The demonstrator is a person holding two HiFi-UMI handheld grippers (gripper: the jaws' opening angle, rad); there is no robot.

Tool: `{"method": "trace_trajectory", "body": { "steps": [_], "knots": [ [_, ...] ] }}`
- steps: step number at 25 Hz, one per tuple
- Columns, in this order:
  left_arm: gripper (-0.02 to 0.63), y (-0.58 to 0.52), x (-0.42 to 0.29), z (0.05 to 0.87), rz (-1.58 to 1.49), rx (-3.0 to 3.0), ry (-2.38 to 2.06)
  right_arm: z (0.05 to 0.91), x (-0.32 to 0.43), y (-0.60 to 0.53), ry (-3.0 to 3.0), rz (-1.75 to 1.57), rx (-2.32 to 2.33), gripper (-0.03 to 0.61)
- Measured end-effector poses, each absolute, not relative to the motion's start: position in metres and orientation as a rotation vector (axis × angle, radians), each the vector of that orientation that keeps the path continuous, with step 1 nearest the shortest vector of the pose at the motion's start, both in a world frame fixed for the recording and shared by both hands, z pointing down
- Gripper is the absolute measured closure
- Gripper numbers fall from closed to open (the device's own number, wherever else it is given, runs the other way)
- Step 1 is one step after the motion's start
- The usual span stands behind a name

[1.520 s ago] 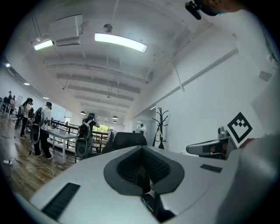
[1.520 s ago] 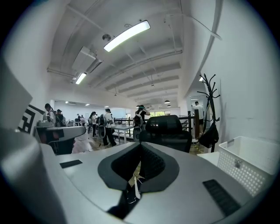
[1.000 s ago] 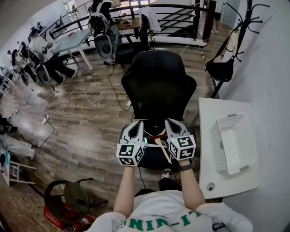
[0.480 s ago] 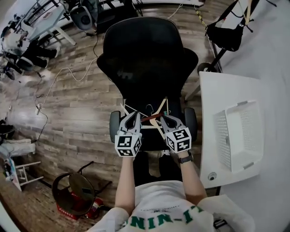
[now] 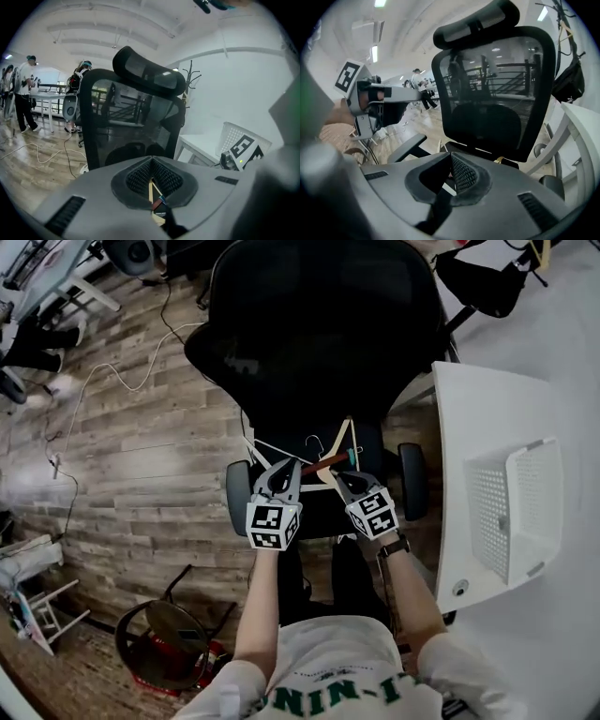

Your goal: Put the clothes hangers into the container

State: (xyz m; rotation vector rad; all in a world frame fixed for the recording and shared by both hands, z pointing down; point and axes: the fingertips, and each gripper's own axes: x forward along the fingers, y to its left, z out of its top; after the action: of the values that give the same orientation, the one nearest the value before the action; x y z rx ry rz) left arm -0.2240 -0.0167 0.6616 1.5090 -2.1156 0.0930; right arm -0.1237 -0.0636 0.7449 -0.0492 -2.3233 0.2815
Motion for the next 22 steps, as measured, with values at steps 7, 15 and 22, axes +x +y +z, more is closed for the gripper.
{"method": "trace_trajectory", "body": {
  "steps": [7,15,22],
  "knots": [
    [0.601,-0.022,-0.240,0.738,0.083,1.492,-2.040,0.851,-0.146,-0.064,-2.150,0.002,-0.224,0.561],
    [0.601,-0.025,-0.250,0.816,0.089,1.425,-1.994,0.964,-0.157,-0.062,-1.991,-0.216,-0.504,0.432],
    [0.601,-0.026,-0.252,0.850,0.068,1.383,-1.990,1.036,-0.145,-0.072,-1.767,-0.649,-0.751,0.334]
  ]
}}
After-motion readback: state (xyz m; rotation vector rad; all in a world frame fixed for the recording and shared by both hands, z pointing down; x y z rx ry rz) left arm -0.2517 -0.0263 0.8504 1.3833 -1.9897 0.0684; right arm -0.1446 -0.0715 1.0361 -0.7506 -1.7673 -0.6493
